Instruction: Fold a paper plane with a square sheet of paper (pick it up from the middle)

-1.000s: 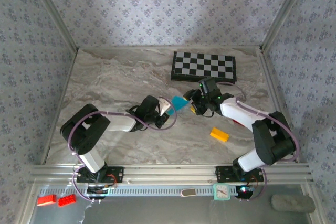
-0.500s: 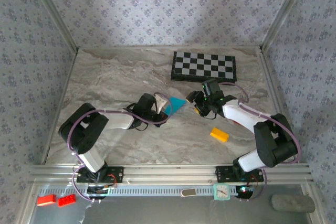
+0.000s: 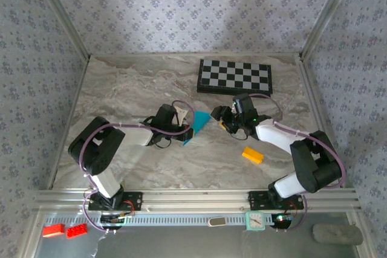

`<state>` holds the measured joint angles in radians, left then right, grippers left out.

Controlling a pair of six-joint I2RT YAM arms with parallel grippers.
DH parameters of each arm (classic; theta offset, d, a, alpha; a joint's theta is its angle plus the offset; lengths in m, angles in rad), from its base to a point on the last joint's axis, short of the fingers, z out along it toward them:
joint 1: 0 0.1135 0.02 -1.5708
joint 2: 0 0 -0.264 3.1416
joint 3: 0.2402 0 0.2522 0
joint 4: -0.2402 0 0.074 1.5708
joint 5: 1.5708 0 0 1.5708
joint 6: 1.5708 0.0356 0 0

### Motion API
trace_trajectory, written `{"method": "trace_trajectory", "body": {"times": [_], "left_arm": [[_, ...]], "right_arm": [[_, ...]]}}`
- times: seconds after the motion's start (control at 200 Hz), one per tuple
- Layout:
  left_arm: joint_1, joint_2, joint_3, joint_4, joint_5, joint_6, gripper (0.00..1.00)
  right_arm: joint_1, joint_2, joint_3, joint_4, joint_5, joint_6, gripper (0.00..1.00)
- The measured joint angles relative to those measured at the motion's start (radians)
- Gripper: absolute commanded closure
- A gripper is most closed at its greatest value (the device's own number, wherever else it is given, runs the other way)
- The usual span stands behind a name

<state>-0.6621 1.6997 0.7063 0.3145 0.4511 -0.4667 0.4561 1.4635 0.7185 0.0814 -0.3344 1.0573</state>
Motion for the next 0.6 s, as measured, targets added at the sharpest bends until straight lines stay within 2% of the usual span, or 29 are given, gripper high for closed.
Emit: {"method": "trace_trajectory", "body": {"times": [0.225, 0.6], "left_arm": [[0.002, 0.026, -0.01, 0.05, 0.025, -0.069, 0.98], [0.006, 0.056, -0.036, 0.09, 0.032, -0.117, 0.96]], "right_arm": [[0.032, 0.072, 0.0, 0.087, -0.066, -0.035, 0.47], [0.077, 0.19, 0.018, 0.192, -0.146, -0.058, 0.49]]}}
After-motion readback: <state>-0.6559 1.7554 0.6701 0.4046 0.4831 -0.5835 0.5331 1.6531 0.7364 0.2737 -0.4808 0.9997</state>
